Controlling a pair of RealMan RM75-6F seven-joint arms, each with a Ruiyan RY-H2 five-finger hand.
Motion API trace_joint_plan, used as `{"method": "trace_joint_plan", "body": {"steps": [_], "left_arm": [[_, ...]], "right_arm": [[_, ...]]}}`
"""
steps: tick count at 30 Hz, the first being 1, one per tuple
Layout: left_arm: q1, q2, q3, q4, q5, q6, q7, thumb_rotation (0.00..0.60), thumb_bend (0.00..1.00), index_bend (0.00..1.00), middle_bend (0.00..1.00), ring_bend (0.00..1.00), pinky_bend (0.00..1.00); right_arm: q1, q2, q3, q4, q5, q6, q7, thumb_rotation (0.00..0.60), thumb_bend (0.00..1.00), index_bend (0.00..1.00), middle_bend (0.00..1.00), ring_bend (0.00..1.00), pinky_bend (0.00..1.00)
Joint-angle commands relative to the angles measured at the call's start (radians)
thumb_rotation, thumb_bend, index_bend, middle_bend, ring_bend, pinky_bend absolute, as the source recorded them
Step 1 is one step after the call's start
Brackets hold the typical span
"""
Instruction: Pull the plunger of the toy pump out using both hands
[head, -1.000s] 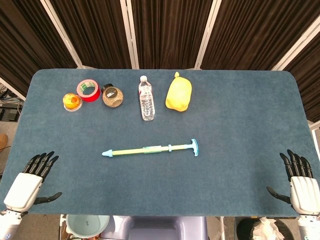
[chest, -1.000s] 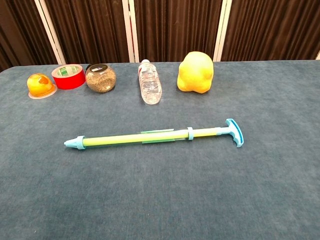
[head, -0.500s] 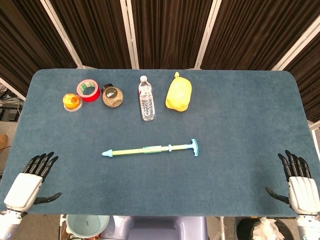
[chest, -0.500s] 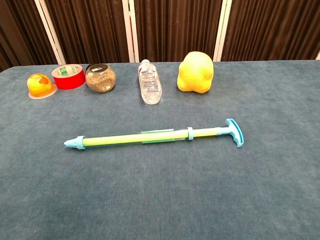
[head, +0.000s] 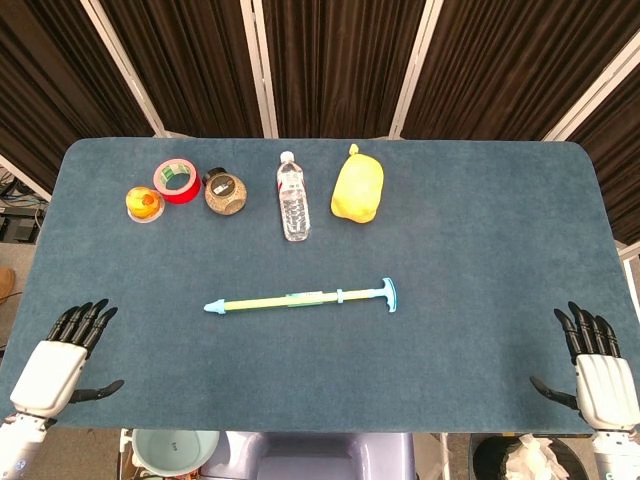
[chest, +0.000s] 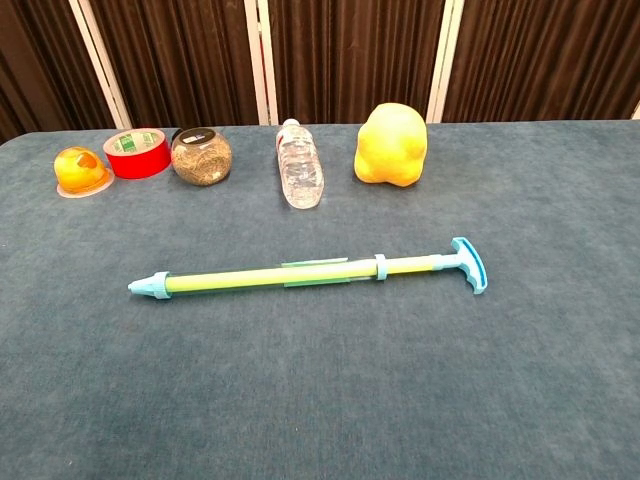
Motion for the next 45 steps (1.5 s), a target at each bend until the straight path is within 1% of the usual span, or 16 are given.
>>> {"method": "trace_joint_plan", "body": {"steps": [1,6,8,12,15,19,25,30,36,45], "left_arm": [[-0.039,-0.004,-0.042,-0.047,-0.039,-0.043,0.045,0.600,0.08,0.12,0.00,0.00,0.08],[-0.110,-0.040,-0.107,-0.113,-0.151,-0.153,0.139,0.600,0.13,0.19,0.00,0.00,0.09],[-0.141,-0.067,-0.133,-0.119,-0.195,-0.193,0.193,0.600,0.13,0.21,0.00,0.00,0.09],[-0.202,-0.135,-0.177,-0.114,-0.289,-0.264,0.300,0.600,0.15,0.31,0.01,0.00,0.09],[-0.246,-0.193,-0.206,-0.105,-0.367,-0.307,0.371,0.600,0.16,0.31,0.01,0.00,0.09],[-0.304,-0.277,-0.230,-0.068,-0.437,-0.339,0.469,0.600,0.17,0.31,0.01,0.00,0.09],[-0.376,-0.394,-0.254,-0.001,-0.529,-0.360,0.589,0.600,0.22,0.32,0.02,0.00,0.09],[-0.412,-0.465,-0.267,0.038,-0.591,-0.352,0.645,0.600,0.25,0.33,0.02,0.00,0.09],[-0.445,-0.524,-0.282,0.080,-0.652,-0.334,0.685,0.600,0.26,0.36,0.03,0.00,0.09],[-0.484,-0.593,-0.291,0.159,-0.732,-0.330,0.721,0.600,0.26,0.36,0.03,0.00,0.09]], "right_arm": [[0.001,-0.002,0.000,0.000,-0.003,0.000,-0.002,0.600,0.13,0.08,0.00,0.00,0.05],[0.004,-0.005,-0.002,0.002,-0.006,-0.004,-0.002,0.600,0.13,0.08,0.00,0.00,0.05],[0.005,-0.006,-0.002,0.002,-0.005,-0.007,-0.001,0.600,0.13,0.08,0.00,0.00,0.05],[0.006,-0.006,-0.001,0.002,-0.004,-0.009,0.000,0.600,0.14,0.08,0.00,0.00,0.05],[0.006,-0.006,-0.003,0.003,-0.006,-0.009,0.001,0.600,0.14,0.08,0.00,0.00,0.05],[0.005,-0.006,-0.004,0.002,-0.007,-0.008,0.001,0.600,0.14,0.08,0.00,0.00,0.05],[0.004,-0.002,-0.001,0.001,0.001,-0.010,0.007,0.600,0.14,0.08,0.00,0.00,0.05],[0.003,0.004,0.002,-0.001,0.007,-0.010,0.016,0.600,0.14,0.08,0.00,0.00,0.05],[0.001,0.009,0.001,-0.005,0.005,-0.007,0.020,0.600,0.15,0.08,0.00,0.00,0.05],[0.001,0.012,0.000,-0.014,0.005,-0.010,0.023,0.600,0.14,0.08,0.00,0.00,0.05]]}}
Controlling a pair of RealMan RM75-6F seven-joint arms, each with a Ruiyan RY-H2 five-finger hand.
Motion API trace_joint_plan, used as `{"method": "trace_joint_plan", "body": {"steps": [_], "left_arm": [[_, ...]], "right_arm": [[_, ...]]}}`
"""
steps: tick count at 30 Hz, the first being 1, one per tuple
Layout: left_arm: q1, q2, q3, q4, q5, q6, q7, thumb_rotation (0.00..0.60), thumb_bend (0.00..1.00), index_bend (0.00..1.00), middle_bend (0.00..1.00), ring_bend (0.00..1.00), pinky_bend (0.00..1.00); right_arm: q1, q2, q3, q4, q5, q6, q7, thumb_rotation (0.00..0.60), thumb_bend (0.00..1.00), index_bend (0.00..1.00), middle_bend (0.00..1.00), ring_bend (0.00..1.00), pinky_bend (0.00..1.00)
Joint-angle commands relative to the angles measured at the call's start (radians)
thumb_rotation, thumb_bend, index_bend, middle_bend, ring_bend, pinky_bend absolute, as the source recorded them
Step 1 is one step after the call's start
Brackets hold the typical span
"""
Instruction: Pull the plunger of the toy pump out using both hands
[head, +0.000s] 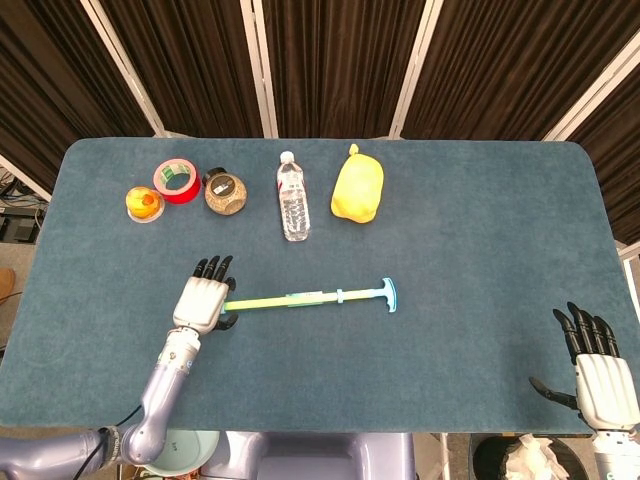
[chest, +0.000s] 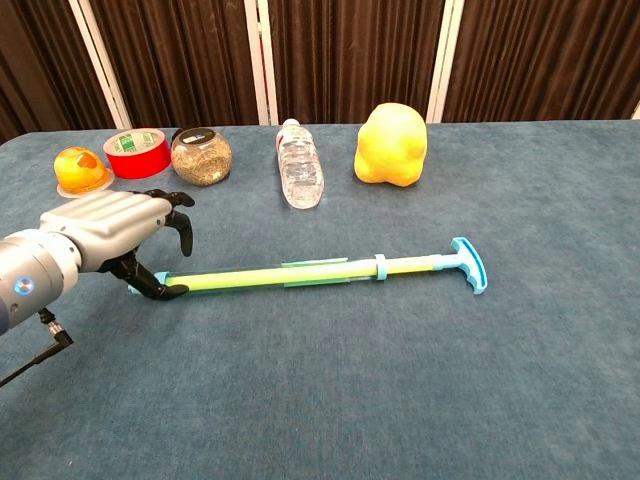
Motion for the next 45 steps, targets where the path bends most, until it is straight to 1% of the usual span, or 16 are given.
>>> {"method": "trace_joint_plan", "body": {"steps": [1,7,10,14,20,24,28,32,37,45], "left_arm": [[-0.018,-0.031,-0.002,0.033,-0.032,0.002,0.016,0.600,0.26,0.36,0.03,0.00,0.09],[-0.033,-0.071,0.006,0.073,-0.065,0.011,0.023,0.600,0.28,0.39,0.04,0.00,0.09],[-0.039,-0.083,0.011,0.087,-0.067,0.014,0.019,0.600,0.30,0.42,0.04,0.00,0.09],[-0.041,-0.090,0.020,0.095,-0.053,0.022,-0.002,0.600,0.34,0.51,0.06,0.00,0.09],[-0.037,-0.084,0.033,0.096,-0.013,0.036,-0.049,0.600,0.35,0.55,0.07,0.00,0.09],[-0.038,-0.067,0.044,0.084,0.018,0.040,-0.068,0.600,0.35,0.56,0.07,0.00,0.09],[-0.045,-0.028,0.061,0.052,0.072,0.040,-0.080,0.600,0.36,0.56,0.07,0.00,0.09],[-0.055,0.023,0.078,-0.001,0.135,0.034,-0.096,0.600,0.36,0.56,0.08,0.00,0.09],[-0.062,0.070,0.096,-0.065,0.189,0.025,-0.119,0.600,0.36,0.56,0.08,0.00,0.09],[-0.082,0.116,0.109,-0.138,0.247,0.003,-0.142,0.600,0.36,0.57,0.08,0.00,0.09]], "right_arm": [[0.000,0.000,0.000,-0.001,0.001,-0.001,-0.001,0.600,0.14,0.08,0.00,0.00,0.05],[0.001,0.001,0.001,-0.002,0.003,-0.003,0.001,0.600,0.15,0.08,0.00,0.00,0.05],[0.001,0.002,0.001,-0.003,0.004,-0.004,0.003,0.600,0.15,0.08,0.00,0.00,0.05],[0.001,0.001,0.001,-0.003,0.003,-0.005,0.001,0.600,0.15,0.08,0.00,0.00,0.05],[0.001,0.000,0.000,-0.004,0.003,-0.005,-0.002,0.600,0.15,0.08,0.00,0.00,0.05],[0.000,0.000,0.001,-0.003,0.004,-0.005,-0.003,0.600,0.15,0.08,0.00,0.00,0.05],[0.001,0.000,0.000,-0.003,0.004,-0.007,-0.007,0.600,0.15,0.08,0.00,0.00,0.05],[0.000,-0.001,-0.003,-0.005,0.000,-0.005,-0.011,0.600,0.15,0.08,0.00,0.00,0.05],[-0.001,0.000,-0.006,-0.006,0.000,-0.008,-0.015,0.600,0.15,0.08,0.00,0.00,0.05],[0.003,-0.001,-0.009,-0.012,0.003,-0.023,-0.027,0.600,0.15,0.10,0.00,0.00,0.03]]}}
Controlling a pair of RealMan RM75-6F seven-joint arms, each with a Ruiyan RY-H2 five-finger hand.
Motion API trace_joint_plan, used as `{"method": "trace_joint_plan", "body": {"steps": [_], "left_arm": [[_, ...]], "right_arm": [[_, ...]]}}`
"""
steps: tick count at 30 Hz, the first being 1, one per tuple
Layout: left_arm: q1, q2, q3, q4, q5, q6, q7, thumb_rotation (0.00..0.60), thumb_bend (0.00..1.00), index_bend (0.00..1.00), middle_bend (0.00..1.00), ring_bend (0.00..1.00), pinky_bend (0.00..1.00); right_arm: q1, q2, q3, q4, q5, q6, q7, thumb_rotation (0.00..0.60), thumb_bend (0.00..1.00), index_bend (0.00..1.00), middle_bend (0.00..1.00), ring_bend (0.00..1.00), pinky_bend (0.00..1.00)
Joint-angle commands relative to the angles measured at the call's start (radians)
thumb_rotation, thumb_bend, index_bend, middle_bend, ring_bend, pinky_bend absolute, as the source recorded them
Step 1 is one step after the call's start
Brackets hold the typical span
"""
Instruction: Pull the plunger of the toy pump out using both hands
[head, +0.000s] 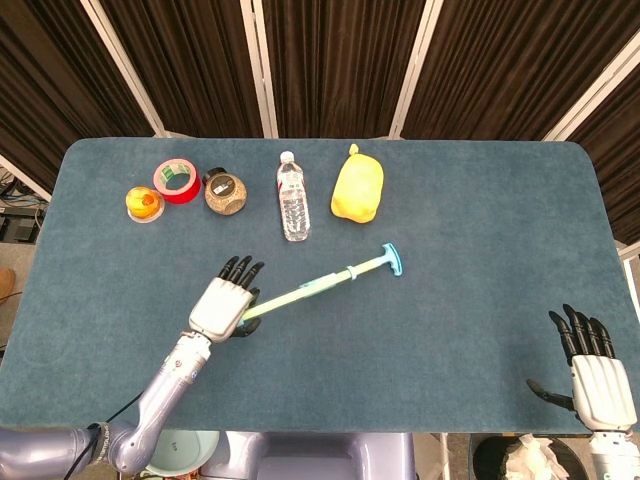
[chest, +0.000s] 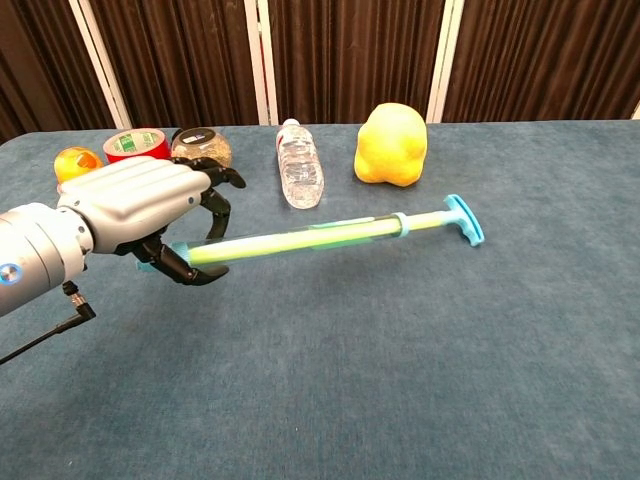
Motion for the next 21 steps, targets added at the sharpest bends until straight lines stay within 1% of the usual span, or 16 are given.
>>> {"method": "trace_joint_plan", "body": {"steps": [1,8,13,16,21], "left_arm": [[-0.011,0.016,0.006,-0.025,0.022,-0.012,-0.011,0.600,0.36,0.57,0.08,0.00,0.09],[-0.026,0.037,0.022,-0.075,0.086,-0.022,-0.042,0.600,0.36,0.57,0.08,0.00,0.09],[-0.034,0.030,0.021,-0.086,0.118,-0.021,-0.078,0.600,0.36,0.57,0.08,0.00,0.09],[-0.041,0.026,0.021,-0.084,0.129,-0.028,-0.097,0.600,0.36,0.57,0.08,0.00,0.09],[-0.050,0.021,0.012,-0.095,0.120,-0.033,-0.100,0.600,0.36,0.57,0.08,0.00,0.09]], "right_arm": [[0.003,0.000,-0.002,-0.005,0.002,-0.008,-0.006,0.600,0.15,0.11,0.00,0.00,0.03],[0.006,-0.001,-0.006,-0.012,-0.007,-0.011,-0.013,0.600,0.15,0.14,0.00,0.00,0.03],[0.008,-0.001,-0.009,-0.016,-0.008,-0.016,-0.015,0.600,0.16,0.17,0.00,0.00,0.03],[0.014,0.000,-0.008,-0.024,-0.013,-0.022,-0.015,0.600,0.18,0.23,0.01,0.00,0.03],[0.037,0.001,0.010,-0.062,0.007,-0.052,-0.026,0.600,0.22,0.34,0.05,0.00,0.03]]}}
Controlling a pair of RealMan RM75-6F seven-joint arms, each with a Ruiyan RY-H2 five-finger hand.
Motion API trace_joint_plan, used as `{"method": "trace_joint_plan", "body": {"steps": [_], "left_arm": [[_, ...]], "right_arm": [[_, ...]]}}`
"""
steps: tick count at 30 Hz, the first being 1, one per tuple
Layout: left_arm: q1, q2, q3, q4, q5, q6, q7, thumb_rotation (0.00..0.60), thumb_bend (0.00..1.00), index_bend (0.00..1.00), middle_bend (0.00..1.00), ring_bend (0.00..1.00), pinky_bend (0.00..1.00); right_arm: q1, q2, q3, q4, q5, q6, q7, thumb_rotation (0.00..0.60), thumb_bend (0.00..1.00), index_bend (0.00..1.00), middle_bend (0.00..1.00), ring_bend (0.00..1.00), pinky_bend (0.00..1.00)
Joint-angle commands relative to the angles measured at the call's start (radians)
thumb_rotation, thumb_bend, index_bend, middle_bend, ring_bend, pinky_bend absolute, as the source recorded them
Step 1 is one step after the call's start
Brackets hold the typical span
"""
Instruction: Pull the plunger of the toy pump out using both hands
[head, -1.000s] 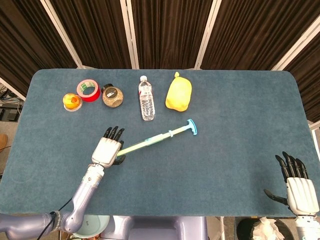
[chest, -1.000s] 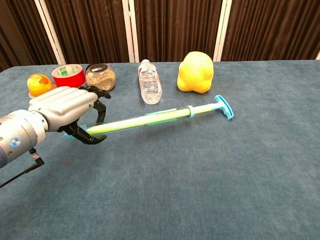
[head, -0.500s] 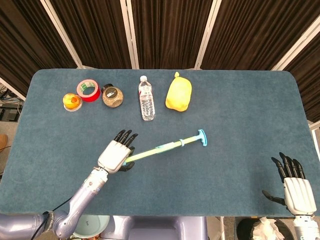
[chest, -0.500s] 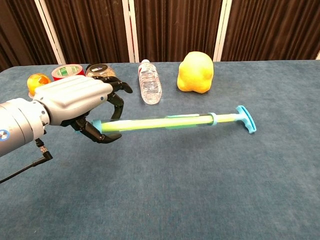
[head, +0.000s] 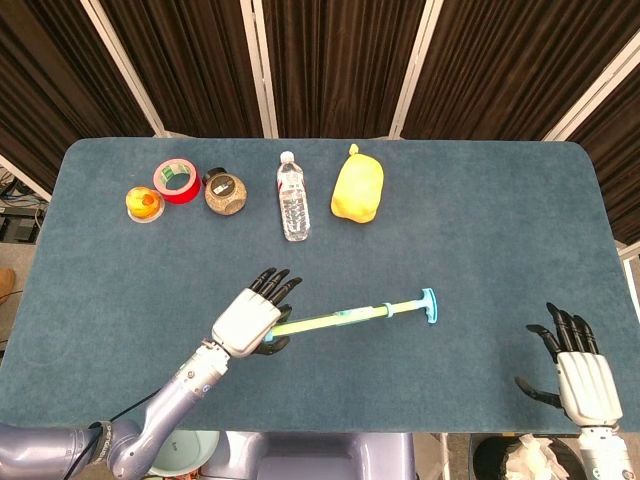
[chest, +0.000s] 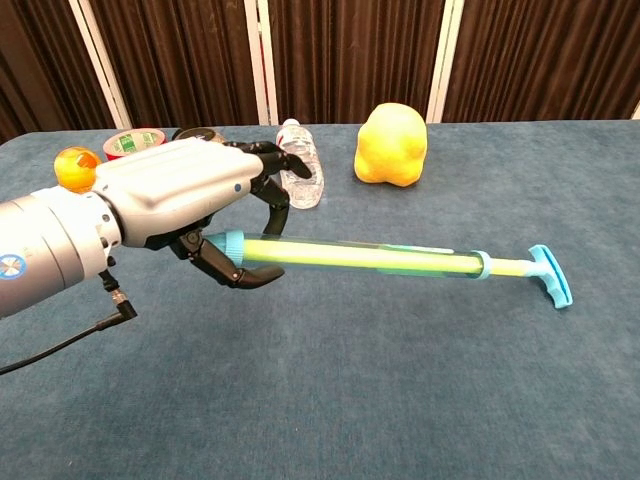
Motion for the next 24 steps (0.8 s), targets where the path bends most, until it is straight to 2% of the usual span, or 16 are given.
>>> {"method": "trace_joint_plan", "body": {"steps": [1,6,10,18,24], "left_arm": [[-0.004,-0.001,-0.003,-0.007,-0.007,-0.003,0.001,0.600,0.36,0.57,0.09,0.00,0.09],[-0.012,0.003,-0.007,-0.033,-0.014,-0.005,0.014,0.600,0.36,0.57,0.09,0.00,0.09],[-0.020,-0.003,-0.012,-0.049,-0.024,-0.006,0.026,0.600,0.36,0.57,0.09,0.00,0.09],[-0.032,-0.015,-0.011,-0.068,-0.042,-0.008,0.051,0.600,0.36,0.58,0.09,0.00,0.09],[-0.042,-0.014,-0.024,-0.084,-0.061,-0.009,0.055,0.600,0.36,0.58,0.09,0.00,0.09]], "right_arm": [[0.014,0.001,0.014,-0.033,0.022,-0.021,-0.010,0.600,0.23,0.36,0.05,0.01,0.03],[0.044,-0.005,0.040,-0.120,0.072,-0.068,-0.051,0.600,0.26,0.43,0.07,0.01,0.03],[0.074,-0.040,0.058,-0.170,0.125,-0.111,-0.126,0.600,0.26,0.44,0.07,0.01,0.03],[0.131,-0.136,0.090,-0.202,0.228,-0.172,-0.266,0.600,0.30,0.45,0.07,0.02,0.03],[0.156,-0.186,0.106,-0.219,0.284,-0.185,-0.319,0.600,0.32,0.46,0.07,0.02,0.03]]}}
